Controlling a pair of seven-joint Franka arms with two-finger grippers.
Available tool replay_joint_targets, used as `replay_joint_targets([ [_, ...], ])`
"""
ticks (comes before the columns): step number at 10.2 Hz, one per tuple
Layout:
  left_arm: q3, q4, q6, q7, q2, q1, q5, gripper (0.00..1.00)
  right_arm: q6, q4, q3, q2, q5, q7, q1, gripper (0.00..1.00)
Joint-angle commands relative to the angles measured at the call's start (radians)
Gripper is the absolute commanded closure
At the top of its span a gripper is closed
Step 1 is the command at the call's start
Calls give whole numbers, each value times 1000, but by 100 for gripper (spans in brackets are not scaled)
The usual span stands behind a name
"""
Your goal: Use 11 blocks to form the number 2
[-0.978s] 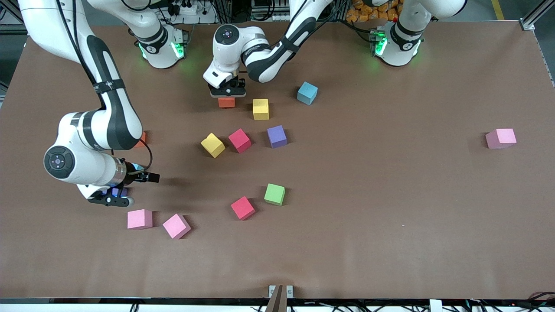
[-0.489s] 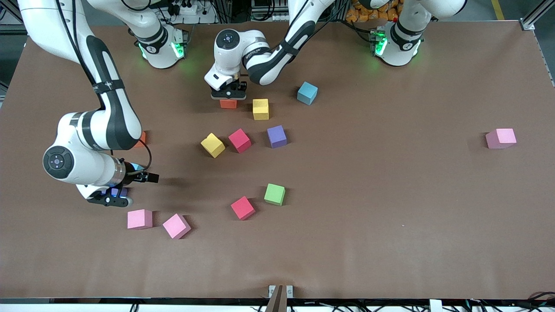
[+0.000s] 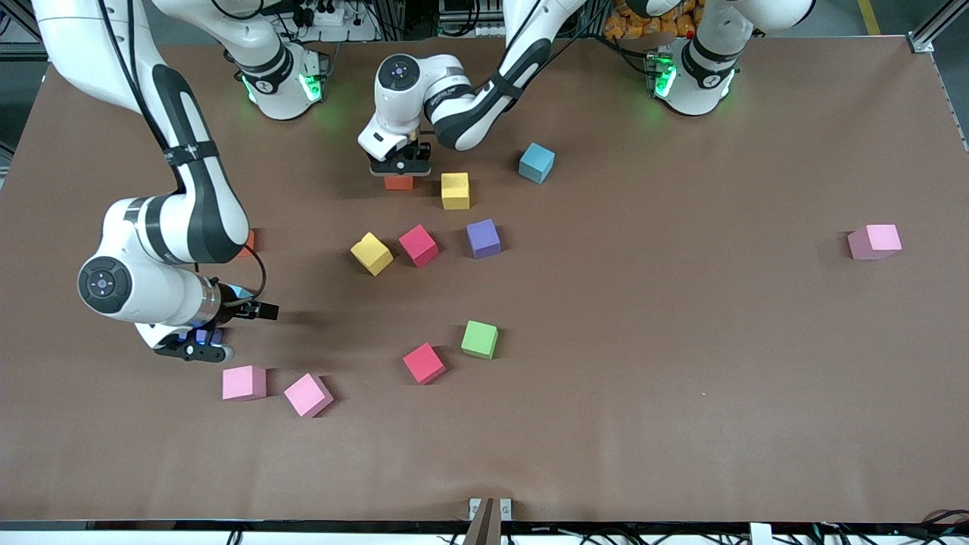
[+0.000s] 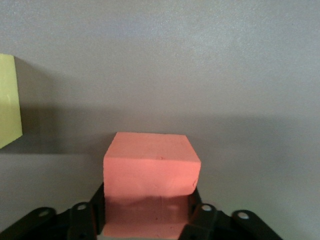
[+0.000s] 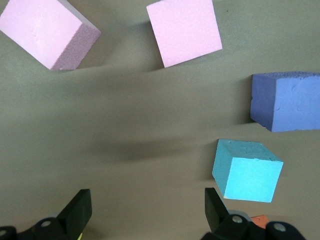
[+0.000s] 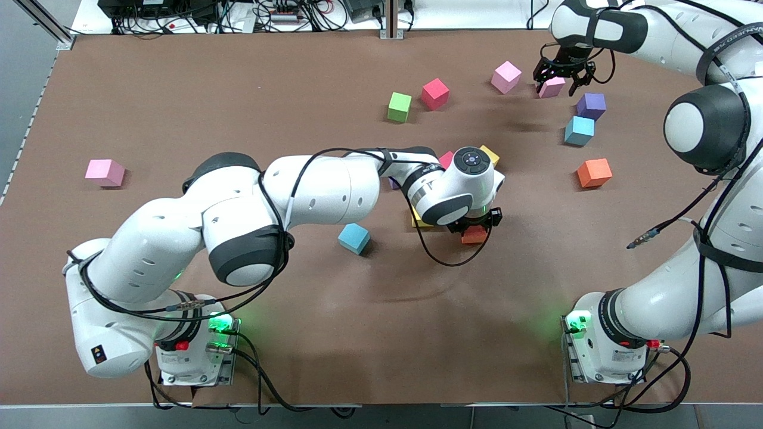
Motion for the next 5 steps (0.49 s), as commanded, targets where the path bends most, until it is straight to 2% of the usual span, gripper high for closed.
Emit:
replay_joint_targets([
  [1,4,27,-3,-7,26,-6,-17,8,8,-2,-1,1,9,18,5,0],
  [2,4,27,-3,-13,27,-8,-17,0,8,-2,-1,1,9,29,7,0],
  [5,4,27,-3,-20,16,-14,-17,0,18,-2,-1,2,9,75,31,0],
])
